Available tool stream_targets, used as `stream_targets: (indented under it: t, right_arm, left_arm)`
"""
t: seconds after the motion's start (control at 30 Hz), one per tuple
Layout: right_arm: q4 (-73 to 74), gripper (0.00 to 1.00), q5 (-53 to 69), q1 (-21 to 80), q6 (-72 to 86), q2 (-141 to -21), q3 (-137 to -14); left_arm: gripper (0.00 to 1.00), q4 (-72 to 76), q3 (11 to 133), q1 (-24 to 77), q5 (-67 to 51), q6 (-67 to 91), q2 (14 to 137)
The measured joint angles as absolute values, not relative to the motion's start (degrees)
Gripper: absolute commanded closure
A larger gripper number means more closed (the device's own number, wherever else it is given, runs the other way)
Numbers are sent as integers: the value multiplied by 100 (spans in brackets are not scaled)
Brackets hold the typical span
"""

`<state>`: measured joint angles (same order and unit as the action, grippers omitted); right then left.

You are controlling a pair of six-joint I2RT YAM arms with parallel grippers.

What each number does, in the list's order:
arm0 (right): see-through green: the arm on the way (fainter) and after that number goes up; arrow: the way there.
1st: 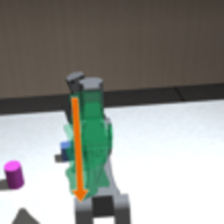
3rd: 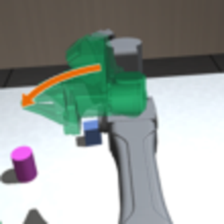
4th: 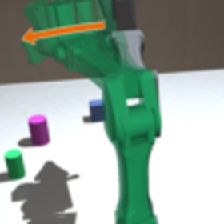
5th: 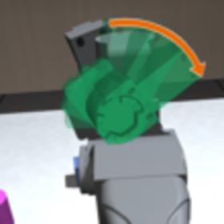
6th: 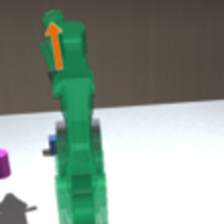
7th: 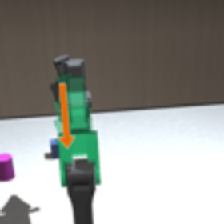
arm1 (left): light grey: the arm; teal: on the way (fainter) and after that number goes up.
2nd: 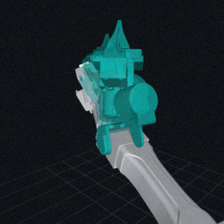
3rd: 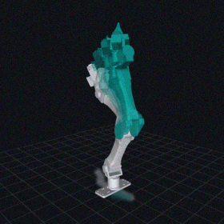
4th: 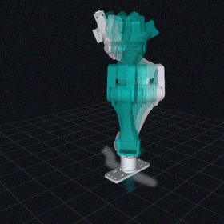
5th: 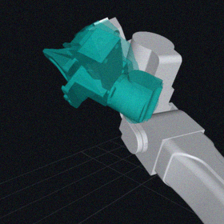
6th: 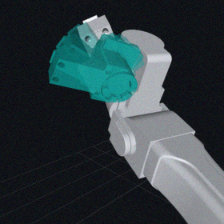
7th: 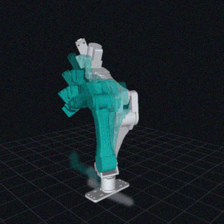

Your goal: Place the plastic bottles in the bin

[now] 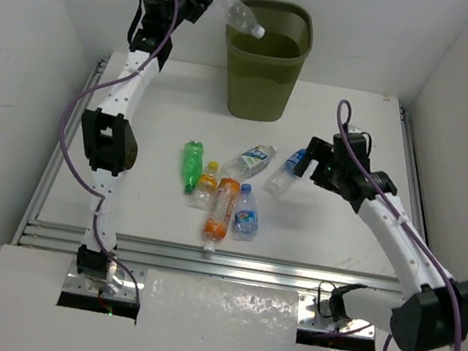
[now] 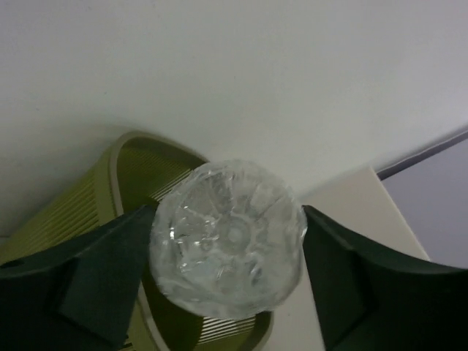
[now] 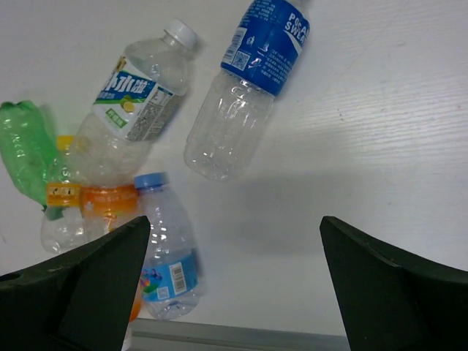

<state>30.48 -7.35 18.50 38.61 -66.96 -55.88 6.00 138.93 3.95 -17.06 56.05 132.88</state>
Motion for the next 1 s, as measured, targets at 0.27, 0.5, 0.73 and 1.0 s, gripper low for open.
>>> stream_targets:
  t: [0.27,0.5,0.73,1.0]
  right_arm:
    - [3168,1,-733,1804,4152,-8595,-6576]
    - [3328,1,-1111,1776,4797,-10230,-7583]
    - [3371,10,-1227,1776,5118,-10978,-7616]
    - [2110,78,-683,1702,4381,-10278,-5990]
  left_arm:
    - [0,443,14114,613,-1872,5273,13290]
    - [0,-423,13791,757,-1653,4678,12331]
    - [0,-1614,12156,1092,-921,3822,10088]
    - [0,-3452,11491,2078,-462,3046,9480]
